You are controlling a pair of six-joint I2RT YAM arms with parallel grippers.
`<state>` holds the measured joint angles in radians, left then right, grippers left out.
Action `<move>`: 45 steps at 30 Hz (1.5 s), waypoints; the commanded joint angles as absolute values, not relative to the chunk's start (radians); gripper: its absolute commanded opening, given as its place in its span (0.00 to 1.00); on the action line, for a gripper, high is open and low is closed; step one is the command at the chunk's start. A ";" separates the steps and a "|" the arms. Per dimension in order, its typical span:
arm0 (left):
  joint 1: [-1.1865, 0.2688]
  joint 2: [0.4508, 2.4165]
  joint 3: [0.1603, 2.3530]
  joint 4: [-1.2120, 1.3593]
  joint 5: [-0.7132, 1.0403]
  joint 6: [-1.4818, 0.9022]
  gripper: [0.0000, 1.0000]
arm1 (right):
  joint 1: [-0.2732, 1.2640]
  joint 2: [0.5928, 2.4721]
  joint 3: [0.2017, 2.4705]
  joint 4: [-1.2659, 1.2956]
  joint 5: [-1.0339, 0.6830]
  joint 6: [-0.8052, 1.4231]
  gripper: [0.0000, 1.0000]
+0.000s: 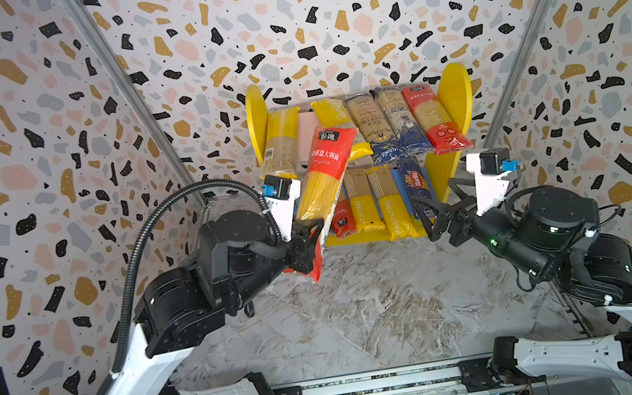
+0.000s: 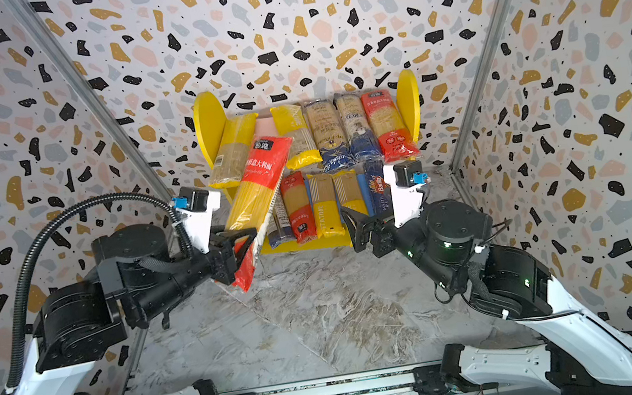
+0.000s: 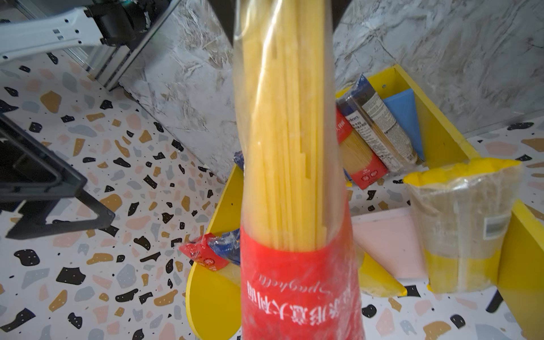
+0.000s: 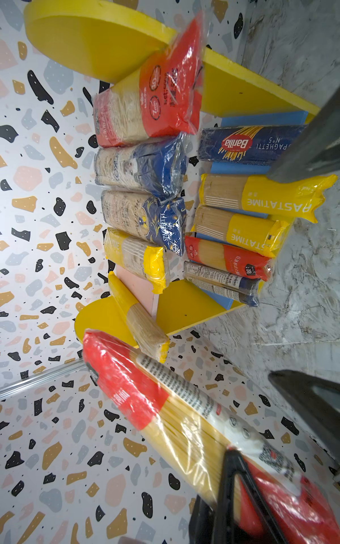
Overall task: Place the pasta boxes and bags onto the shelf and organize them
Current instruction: 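Lift the red Spaghetti bag upright with the left gripper toward the shelf, then raise the red bag over the pink shelf top beside the yellow-wrapped bag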
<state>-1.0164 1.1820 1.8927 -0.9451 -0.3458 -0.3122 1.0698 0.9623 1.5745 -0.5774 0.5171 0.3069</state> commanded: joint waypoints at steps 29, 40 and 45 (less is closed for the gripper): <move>-0.475 1.857 2.491 -0.422 0.125 -0.660 0.00 | 1.069 0.881 1.641 -0.647 0.644 0.271 0.99; -0.392 1.878 2.416 -0.353 0.200 -0.918 0.00 | 1.070 0.905 1.624 -0.630 0.672 0.253 0.99; -0.396 1.875 2.403 -0.300 0.270 -0.997 0.00 | 1.070 0.896 1.618 -0.622 0.683 0.247 0.99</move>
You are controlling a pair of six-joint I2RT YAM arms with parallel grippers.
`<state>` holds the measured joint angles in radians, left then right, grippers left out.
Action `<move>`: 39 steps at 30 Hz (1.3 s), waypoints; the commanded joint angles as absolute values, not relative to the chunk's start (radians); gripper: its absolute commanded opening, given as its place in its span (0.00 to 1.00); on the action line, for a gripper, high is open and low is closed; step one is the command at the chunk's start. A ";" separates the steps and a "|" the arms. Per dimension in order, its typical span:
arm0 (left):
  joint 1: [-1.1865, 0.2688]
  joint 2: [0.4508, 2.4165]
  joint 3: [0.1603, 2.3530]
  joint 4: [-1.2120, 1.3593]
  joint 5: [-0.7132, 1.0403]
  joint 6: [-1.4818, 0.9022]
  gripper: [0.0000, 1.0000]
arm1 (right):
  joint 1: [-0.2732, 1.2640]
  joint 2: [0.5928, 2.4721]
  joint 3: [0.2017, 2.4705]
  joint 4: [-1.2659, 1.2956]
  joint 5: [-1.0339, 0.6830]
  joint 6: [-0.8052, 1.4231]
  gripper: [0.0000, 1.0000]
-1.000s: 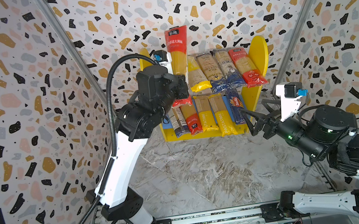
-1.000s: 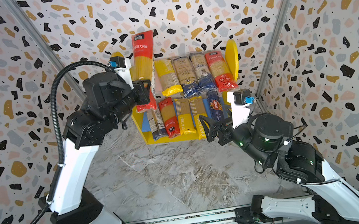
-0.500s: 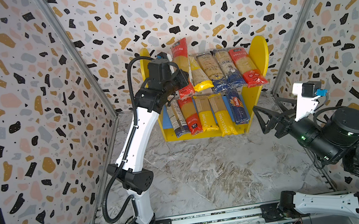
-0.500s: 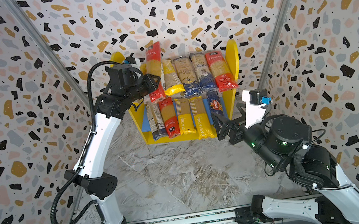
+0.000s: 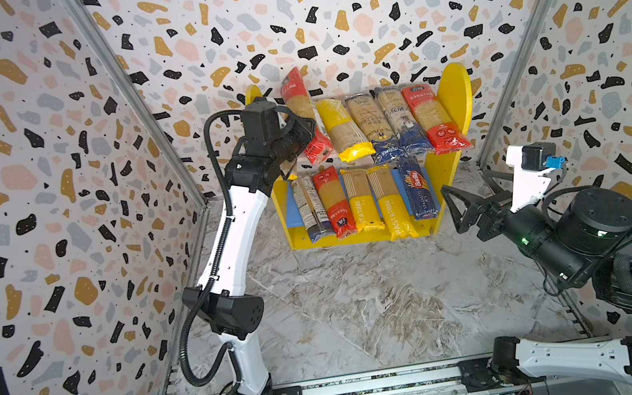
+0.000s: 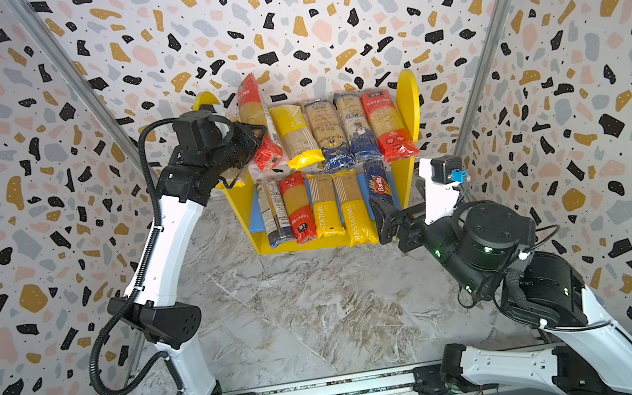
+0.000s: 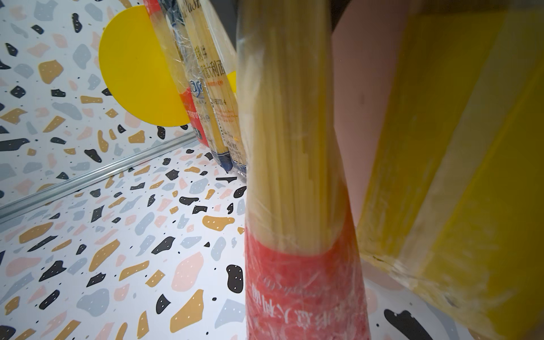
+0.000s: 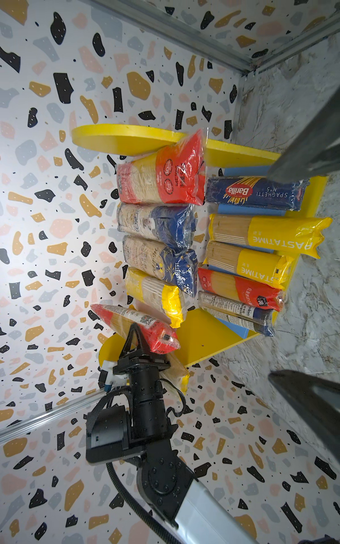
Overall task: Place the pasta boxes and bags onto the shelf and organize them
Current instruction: 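Raise the red bag over the pink shelf top beside the yellow-wrapped bag, then lower the red bag onto the shelf top, leaning it against the others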
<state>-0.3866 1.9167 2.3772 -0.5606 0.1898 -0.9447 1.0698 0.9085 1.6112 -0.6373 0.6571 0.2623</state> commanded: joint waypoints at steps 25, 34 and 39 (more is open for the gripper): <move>-0.414 1.862 2.154 0.031 0.475 -1.343 0.00 | 1.072 0.804 1.569 -0.636 0.687 0.313 0.99; -0.398 1.760 2.065 -0.006 0.448 -1.297 0.00 | 1.070 0.838 1.561 -0.622 0.675 0.308 0.99; -0.384 1.653 1.911 0.023 0.389 -1.328 0.00 | 1.070 0.838 1.555 -0.611 0.673 0.306 0.99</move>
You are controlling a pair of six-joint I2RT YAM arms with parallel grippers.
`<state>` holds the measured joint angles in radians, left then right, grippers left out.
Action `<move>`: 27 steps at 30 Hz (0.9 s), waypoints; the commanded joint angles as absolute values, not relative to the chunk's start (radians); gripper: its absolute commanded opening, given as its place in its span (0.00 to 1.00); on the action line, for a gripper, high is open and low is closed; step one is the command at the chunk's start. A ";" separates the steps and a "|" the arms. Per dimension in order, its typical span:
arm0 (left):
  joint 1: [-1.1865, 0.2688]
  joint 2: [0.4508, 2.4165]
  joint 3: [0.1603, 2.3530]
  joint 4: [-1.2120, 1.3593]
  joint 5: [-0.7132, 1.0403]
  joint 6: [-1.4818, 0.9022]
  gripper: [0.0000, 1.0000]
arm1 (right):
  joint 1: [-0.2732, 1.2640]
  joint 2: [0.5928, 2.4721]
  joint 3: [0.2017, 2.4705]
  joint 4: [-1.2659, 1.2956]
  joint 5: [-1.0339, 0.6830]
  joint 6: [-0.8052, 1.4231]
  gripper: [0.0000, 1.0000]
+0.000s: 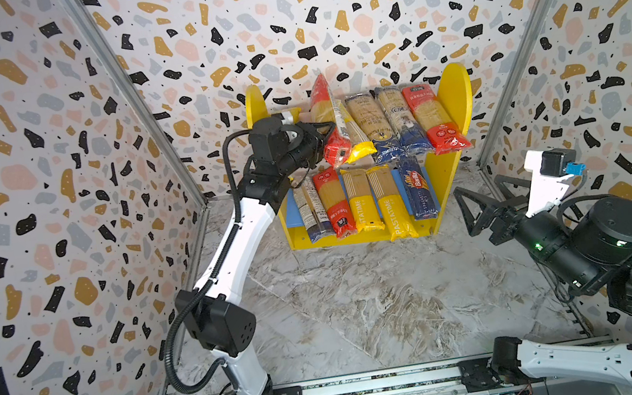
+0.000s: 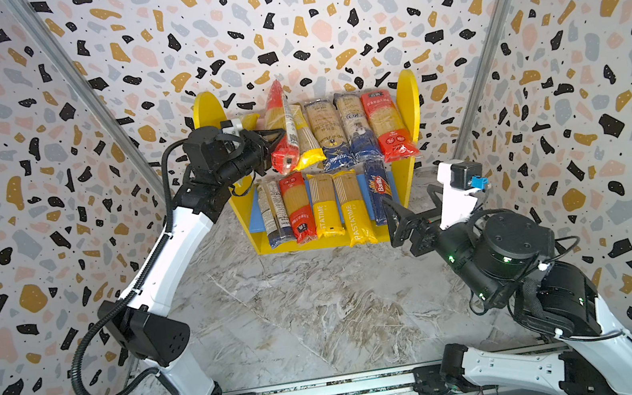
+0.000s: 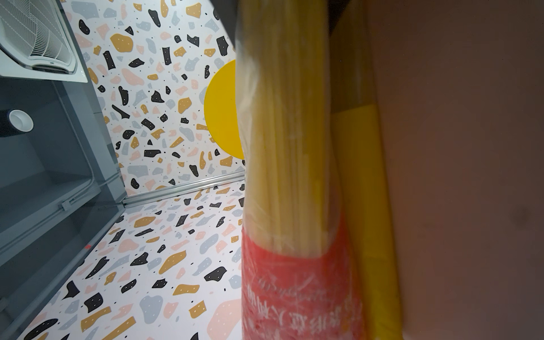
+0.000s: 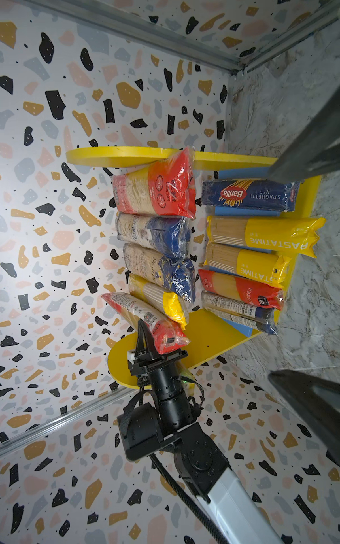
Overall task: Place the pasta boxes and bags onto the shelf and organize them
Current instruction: 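Lower the red bag onto the shelf top, leaning it against the others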
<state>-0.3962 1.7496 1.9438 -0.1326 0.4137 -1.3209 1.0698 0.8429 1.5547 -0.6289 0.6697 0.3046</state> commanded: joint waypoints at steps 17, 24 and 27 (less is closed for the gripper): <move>-0.382 1.765 1.954 0.172 0.446 -1.503 0.00 | 1.070 0.784 1.539 -0.639 0.698 0.340 0.99; -0.382 1.838 2.038 0.189 0.496 -1.522 0.00 | 1.069 0.802 1.552 -0.646 0.701 0.341 0.99; -0.381 1.868 2.083 0.190 0.517 -1.523 0.00 | 1.070 0.813 1.555 -0.650 0.696 0.347 0.99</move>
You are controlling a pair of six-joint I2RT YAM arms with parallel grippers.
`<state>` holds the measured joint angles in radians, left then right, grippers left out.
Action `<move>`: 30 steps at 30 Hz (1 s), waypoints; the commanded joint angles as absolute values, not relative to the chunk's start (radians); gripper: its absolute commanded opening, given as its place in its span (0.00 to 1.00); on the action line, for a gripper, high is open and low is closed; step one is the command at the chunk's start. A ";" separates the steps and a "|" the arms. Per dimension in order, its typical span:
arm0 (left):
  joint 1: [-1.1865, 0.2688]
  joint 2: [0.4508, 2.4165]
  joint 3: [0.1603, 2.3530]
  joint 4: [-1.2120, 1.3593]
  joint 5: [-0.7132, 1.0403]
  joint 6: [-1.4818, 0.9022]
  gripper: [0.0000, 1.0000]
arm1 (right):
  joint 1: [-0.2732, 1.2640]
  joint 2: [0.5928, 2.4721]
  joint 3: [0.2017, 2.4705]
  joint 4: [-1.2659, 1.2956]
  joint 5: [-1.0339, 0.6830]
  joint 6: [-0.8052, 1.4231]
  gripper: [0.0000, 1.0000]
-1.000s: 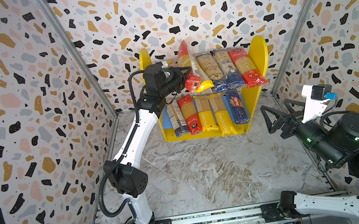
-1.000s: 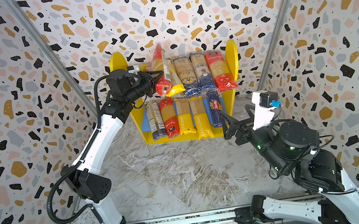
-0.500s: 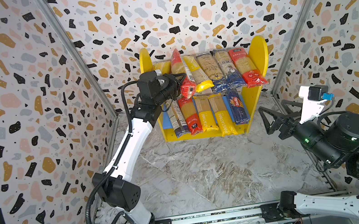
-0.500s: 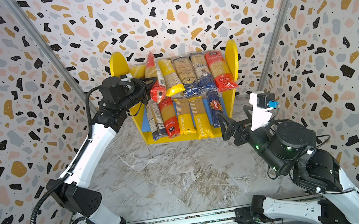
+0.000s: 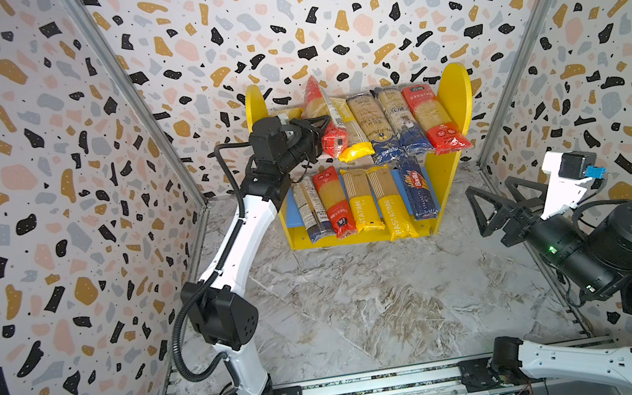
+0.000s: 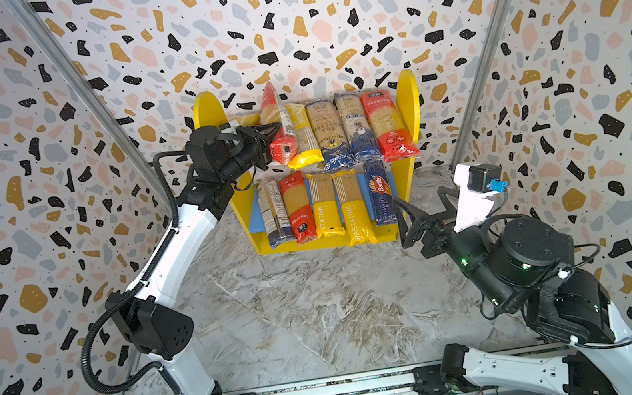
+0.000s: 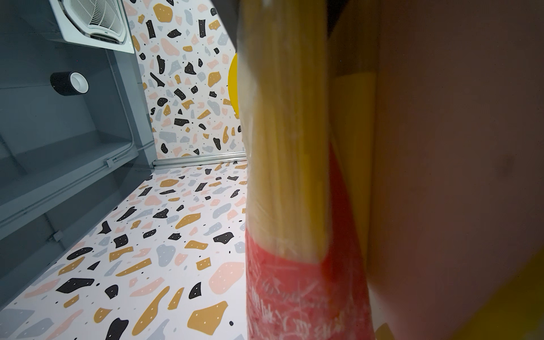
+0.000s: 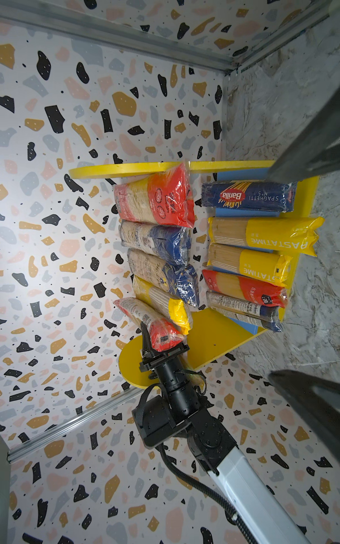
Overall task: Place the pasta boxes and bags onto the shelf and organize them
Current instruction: 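Lower the red bag onto the shelf top, leaning it against the others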
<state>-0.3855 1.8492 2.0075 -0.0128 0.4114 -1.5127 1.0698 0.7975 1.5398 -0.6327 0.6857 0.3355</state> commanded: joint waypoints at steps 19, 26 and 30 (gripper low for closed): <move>-0.377 1.800 2.081 0.086 0.559 -1.410 0.00 | 1.070 0.836 1.568 -0.678 0.676 0.381 0.99; -0.324 1.754 2.133 -0.179 0.507 -1.220 0.00 | 1.070 0.818 1.547 -0.667 0.654 0.387 0.99; -0.319 1.814 2.317 -0.429 0.438 -1.048 0.00 | 1.071 0.827 1.549 -0.673 0.643 0.381 0.99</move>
